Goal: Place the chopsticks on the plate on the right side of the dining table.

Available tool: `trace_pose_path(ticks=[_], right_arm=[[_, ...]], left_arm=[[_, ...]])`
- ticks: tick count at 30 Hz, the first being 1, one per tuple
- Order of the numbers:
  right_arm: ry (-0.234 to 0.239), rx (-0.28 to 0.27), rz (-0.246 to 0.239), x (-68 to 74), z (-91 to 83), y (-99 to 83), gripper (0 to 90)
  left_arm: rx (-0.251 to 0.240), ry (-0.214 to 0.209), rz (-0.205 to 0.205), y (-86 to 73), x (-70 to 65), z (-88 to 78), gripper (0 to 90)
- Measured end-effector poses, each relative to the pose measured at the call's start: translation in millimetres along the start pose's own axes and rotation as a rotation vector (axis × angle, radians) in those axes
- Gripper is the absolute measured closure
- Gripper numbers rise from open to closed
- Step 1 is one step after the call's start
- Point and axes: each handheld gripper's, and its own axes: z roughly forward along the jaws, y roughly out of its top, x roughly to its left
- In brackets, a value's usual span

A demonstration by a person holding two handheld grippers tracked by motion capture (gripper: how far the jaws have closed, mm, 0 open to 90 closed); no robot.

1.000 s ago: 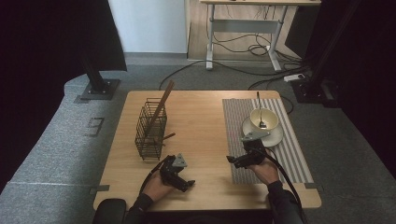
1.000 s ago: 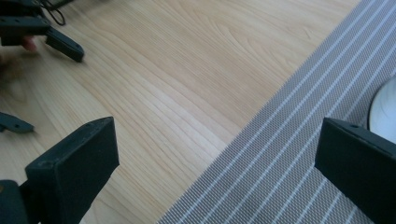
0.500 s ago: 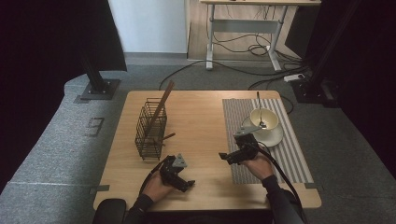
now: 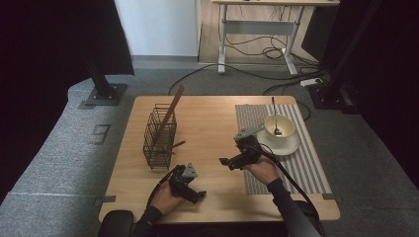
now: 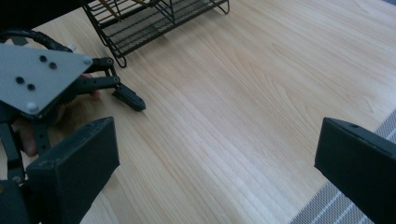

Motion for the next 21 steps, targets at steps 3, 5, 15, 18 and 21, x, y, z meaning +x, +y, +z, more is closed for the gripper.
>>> trace_pose_path(ticks=[3, 5, 15, 18, 21], right_arm=[[0.023, -0.006, 0.011, 2.9, 2.8, 5.3, 0.0], [0.025, -0.006, 0.004, 5.2, 4.0, 9.9, 0.0], [0.049, -0.006, -0.045, 20.1, 12.1, 33.7, 0.0], [0.055, 0.002, -0.066, 24.7, 15.0, 39.4, 0.0], [0.068, 0.007, -0.095, 31.8, 20.3, 49.0, 0.0]], left_arm=[[0.000, 0.000, 0.000, -0.1, -0.2, 0.0, 0.0], [0.000, -0.001, 0.000, -0.1, -0.2, 0.0, 0.0], [0.002, -0.001, 0.001, 0.0, -0.2, -0.1, 0.0], [0.000, -0.001, 0.000, 0.0, -0.2, -0.1, 0.0], [-0.001, -0.001, -0.002, -0.1, -0.3, 0.0, 0.0]])
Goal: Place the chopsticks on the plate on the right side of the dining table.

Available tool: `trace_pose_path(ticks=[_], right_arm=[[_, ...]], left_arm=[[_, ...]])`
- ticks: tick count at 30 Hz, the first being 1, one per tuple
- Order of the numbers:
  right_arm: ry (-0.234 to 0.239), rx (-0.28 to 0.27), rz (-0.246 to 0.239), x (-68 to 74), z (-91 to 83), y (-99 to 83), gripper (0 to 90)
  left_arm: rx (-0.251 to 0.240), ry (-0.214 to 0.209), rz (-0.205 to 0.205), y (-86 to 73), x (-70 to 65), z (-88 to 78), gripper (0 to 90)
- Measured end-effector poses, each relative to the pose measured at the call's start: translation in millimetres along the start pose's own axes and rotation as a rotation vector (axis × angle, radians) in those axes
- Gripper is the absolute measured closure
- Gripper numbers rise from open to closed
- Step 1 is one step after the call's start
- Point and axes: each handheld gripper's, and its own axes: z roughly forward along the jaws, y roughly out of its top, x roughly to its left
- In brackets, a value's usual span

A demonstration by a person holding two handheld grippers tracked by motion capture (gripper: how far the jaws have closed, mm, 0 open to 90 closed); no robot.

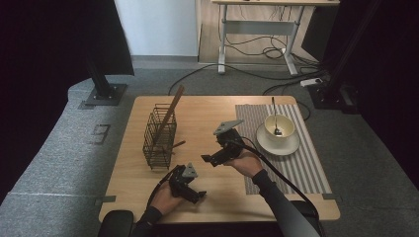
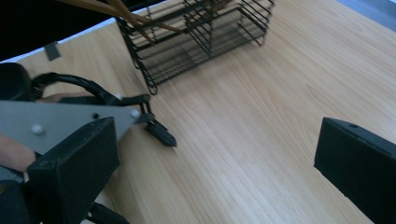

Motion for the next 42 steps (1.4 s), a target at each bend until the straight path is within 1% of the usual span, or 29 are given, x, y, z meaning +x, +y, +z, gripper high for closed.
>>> trace_pose_path(ticks=[1, 7, 9, 12, 14, 17, 20, 23, 24, 25, 27, 29, 31, 33, 35, 36, 37, 39, 40, 41, 42], right_arm=[[0.000, 0.000, 0.000, 0.0, 0.0, 0.0, 0.0], [0.001, 0.007, -0.023, 6.2, 9.0, 13.5, 0.1], [0.013, 0.000, -0.011, 7.9, 12.2, 17.2, 0.3], [0.023, 0.001, -0.019, 10.9, 16.3, 21.5, 0.3], [0.038, -0.010, -0.024, 13.7, 19.7, 26.9, 0.9], [0.046, -0.015, -0.023, 14.7, 21.7, 29.7, 1.2], [0.051, -0.025, -0.031, 17.4, 25.6, 36.1, 4.7], [0.048, -0.020, -0.033, 18.8, 27.5, 39.2, 6.2], [0.048, -0.020, -0.042, 20.6, 29.4, 42.5, 9.8], [0.048, -0.020, -0.042, 20.6, 29.4, 42.5, 9.8], [0.061, -0.034, -0.047, 22.1, 31.3, 46.1, 13.3], [0.061, -0.031, -0.047, 23.8, 33.5, 48.8, 15.0], [0.056, -0.024, -0.067, 26.2, 37.0, 51.9, 18.0], [0.067, -0.024, -0.079, 28.6, 39.3, 54.2, 23.7], [0.069, -0.019, -0.084, 30.7, 41.6, 56.6, 28.4], [0.073, -0.014, -0.092, 33.2, 44.1, 59.3, 33.5], [0.073, -0.014, -0.092, 33.2, 44.1, 59.3, 33.5], [0.083, -0.011, -0.108, 35.0, 45.4, 61.4, 38.4], [0.084, -0.014, -0.111, 35.9, 46.4, 62.1, 40.3], [0.083, -0.015, -0.113, 36.4, 47.1, 62.8, 44.3], [0.093, -0.011, -0.114, 36.7, 48.1, 63.2, 46.6]], left_arm=[[0.000, 0.000, 0.000, 0.0, 0.0, 0.0, 0.0], [-0.002, 0.000, -0.002, 0.0, -0.2, 0.2, 0.0], [-0.002, 0.000, -0.002, 0.0, -0.2, 0.2, 0.0], [-0.006, -0.002, -0.004, -0.1, -0.5, 0.4, 0.0], [-0.001, -0.002, 0.001, 0.0, -0.2, 0.0, 0.0], [-0.001, -0.003, 0.002, 0.0, -0.3, 0.1, 0.0], [0.001, -0.006, 0.006, 0.0, -0.3, 0.0, 0.0], [0.001, -0.008, 0.006, 0.0, -0.3, 0.0, 0.0], [0.001, -0.007, 0.007, 0.0, -0.3, 0.0, 0.0], [0.001, -0.007, 0.007, -0.1, -0.4, 0.0, 0.0], [0.001, -0.009, 0.009, 0.0, -0.3, 0.0, 0.0], [0.001, -0.010, 0.009, 0.0, -0.4, 0.0, 0.0], [0.002, -0.011, 0.012, -0.1, -0.4, -0.1, 0.0], [0.002, -0.011, 0.011, -0.1, -0.6, -0.1, 0.0], [-0.001, -0.011, 0.008, -0.2, -1.0, 0.1, 0.0], [-0.001, -0.011, 0.008, -0.2, -1.0, 0.1, 0.0], [-0.001, -0.012, 0.008, -0.2, -1.1, 0.1, 0.0], [-0.002, -0.012, 0.009, -0.3, -1.2, 0.1, 0.0], [-0.001, -0.012, 0.009, -0.3, -1.2, 0.0, 0.0], [-0.001, -0.012, 0.009, -0.3, -1.2, 0.0, 0.0], [-0.001, -0.012, 0.009, -0.3, -1.3, 0.0, 0.0]])
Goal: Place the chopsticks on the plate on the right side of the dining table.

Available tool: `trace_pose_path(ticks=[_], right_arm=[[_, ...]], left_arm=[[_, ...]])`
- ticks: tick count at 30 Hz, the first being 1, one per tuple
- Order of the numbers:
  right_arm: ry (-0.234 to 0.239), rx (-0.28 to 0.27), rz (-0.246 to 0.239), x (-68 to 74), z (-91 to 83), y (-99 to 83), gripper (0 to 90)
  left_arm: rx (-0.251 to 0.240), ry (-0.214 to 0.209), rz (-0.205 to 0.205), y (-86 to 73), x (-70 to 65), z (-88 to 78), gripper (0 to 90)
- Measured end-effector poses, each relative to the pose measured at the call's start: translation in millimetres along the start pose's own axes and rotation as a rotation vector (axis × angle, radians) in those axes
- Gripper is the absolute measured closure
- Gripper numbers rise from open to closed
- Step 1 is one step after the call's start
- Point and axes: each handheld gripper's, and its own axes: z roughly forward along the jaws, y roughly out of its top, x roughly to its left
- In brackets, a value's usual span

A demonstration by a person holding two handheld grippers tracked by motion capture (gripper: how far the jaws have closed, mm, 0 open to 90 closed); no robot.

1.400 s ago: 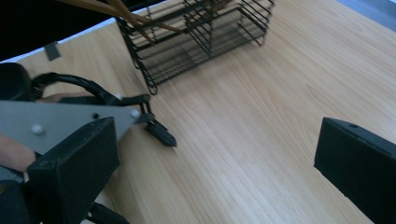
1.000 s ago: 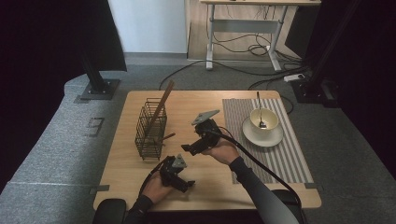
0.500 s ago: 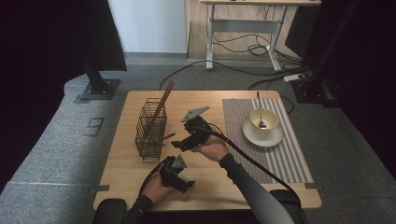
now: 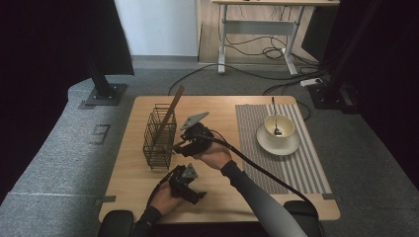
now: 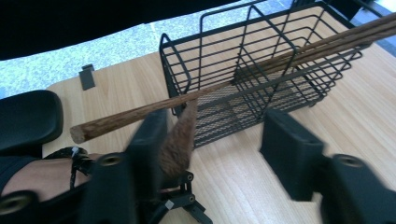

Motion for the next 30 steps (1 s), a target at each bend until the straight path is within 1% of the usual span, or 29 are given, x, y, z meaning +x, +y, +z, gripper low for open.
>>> trace_pose_path(ticks=[1, 2, 4, 5, 7, 8, 9, 12, 15, 18, 22, 30], right_arm=[[-0.001, 0.002, 0.002, -0.1, 0.8, 0.1, 47.8], [-0.006, 0.007, 0.001, -0.1, 1.9, 0.4, 52.3], [0.002, 0.010, -0.001, 0.1, 4.0, 0.7, 55.9], [0.005, 0.009, -0.003, 0.4, 4.9, 0.9, 59.1], [0.016, 0.006, -0.010, 1.2, 7.3, 1.5, 61.7], [0.022, 0.003, -0.019, 2.3, 9.2, 1.5, 67.6], [0.022, 0.003, -0.019, 2.3, 9.2, 1.5, 67.6], [0.031, -0.010, -0.031, 4.1, 11.9, 1.1, 75.8], [0.039, -0.010, -0.046, 5.6, 13.2, 1.0, 81.0], [0.022, -0.015, -0.051, 5.5, 12.3, 1.2, 82.6], [0.025, -0.020, -0.049, 4.5, 9.3, 2.0, 82.7], [0.034, -0.030, -0.050, 1.4, -2.8, 4.6, 82.6]], left_arm=[[0.000, 0.000, 0.000, 0.0, -0.1, 0.0, 0.0], [0.000, 0.000, 0.000, 0.0, -0.1, 0.0, 0.0], [0.000, 0.001, -0.001, 0.0, -0.2, 0.0, 0.0], [0.000, 0.000, 0.001, 0.0, -0.1, 0.0, 0.0], [-0.001, 0.000, 0.002, -0.1, -0.1, 0.0, 0.0], [-0.001, 0.000, 0.002, -0.1, -0.1, 0.0, 0.0], [-0.002, 0.000, 0.002, -0.1, -0.1, 0.0, 0.0], [0.004, 0.000, 0.009, -0.1, 0.3, -0.4, 0.0], [0.005, 0.001, 0.009, -0.1, 0.2, -0.4, 0.0], [0.003, 0.001, 0.005, 0.0, -0.1, -0.2, 0.0], [0.002, 0.001, 0.004, 0.0, -0.1, -0.1, 0.0], [0.002, 0.000, 0.003, 0.0, 0.0, -0.2, 0.0]])
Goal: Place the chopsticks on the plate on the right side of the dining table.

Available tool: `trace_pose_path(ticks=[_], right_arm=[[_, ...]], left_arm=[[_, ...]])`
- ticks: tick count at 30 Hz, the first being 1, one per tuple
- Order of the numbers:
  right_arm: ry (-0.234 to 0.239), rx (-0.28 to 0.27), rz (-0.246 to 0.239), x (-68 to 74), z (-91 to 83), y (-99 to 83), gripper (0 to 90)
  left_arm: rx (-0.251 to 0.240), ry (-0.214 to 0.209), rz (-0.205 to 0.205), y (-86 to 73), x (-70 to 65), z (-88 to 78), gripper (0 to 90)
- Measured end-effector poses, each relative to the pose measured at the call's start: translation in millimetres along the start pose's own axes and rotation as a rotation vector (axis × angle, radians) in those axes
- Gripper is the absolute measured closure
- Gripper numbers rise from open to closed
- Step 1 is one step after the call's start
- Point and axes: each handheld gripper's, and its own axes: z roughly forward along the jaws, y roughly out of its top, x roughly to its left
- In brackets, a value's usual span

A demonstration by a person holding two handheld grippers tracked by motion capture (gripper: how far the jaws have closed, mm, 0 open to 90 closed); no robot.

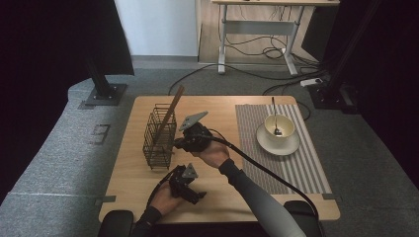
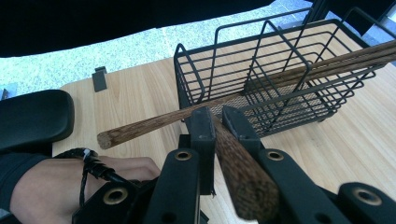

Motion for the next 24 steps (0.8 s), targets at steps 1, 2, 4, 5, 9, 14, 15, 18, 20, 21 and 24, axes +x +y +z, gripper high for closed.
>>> trace_pose_path(ticks=[1, 2, 4, 5, 9, 14, 15, 18, 20, 21, 24], right_arm=[[0.003, -0.002, 0.004, -0.1, -3.5, 1.1, 82.6], [0.003, -0.002, 0.004, -0.1, -3.5, 1.1, 82.6], [0.007, -0.005, 0.004, -0.5, -7.9, 2.4, 82.6], [0.007, -0.005, 0.004, -0.5, -7.9, 2.4, 82.6], [0.002, -0.008, 0.000, -1.4, -15.0, 4.1, 82.6], [0.002, -0.010, 0.003, -4.2, -25.0, 6.2, 82.6], [0.003, -0.011, 0.004, -4.6, -27.1, 6.6, 82.6], [0.001, -0.013, 0.008, -6.0, -33.7, 7.8, 82.6], [-0.001, -0.015, 0.008, -6.5, -37.3, 8.0, 82.6], [0.001, -0.022, 0.016, -7.7, -42.2, 8.2, 82.6], [-0.005, -0.025, 0.014, -8.7, -46.8, 8.6, 82.6]], left_arm=[[0.000, 0.000, 0.000, 0.0, 0.0, 0.0, 0.0], [0.000, 0.001, 0.000, 0.0, -0.1, 0.0, 0.0], [0.000, 0.000, 0.000, 0.0, 0.0, 0.0, 0.0], [0.000, 0.000, 0.000, 0.0, 0.0, 0.0, 0.0], [0.000, 0.001, 0.001, 0.0, -0.1, 0.1, 0.0], [0.001, 0.002, 0.001, 0.0, 0.1, -0.1, 0.0], [0.001, 0.001, 0.001, 0.0, 0.0, -0.1, 0.0], [0.004, 0.001, 0.004, 0.0, 0.3, -0.3, 0.0], [0.004, 0.001, 0.004, 0.0, 0.3, -0.3, 0.0], [0.008, 0.001, 0.009, 0.1, 0.6, -0.5, 0.0], [0.004, 0.001, 0.005, 0.1, 0.4, -0.2, 0.0]])
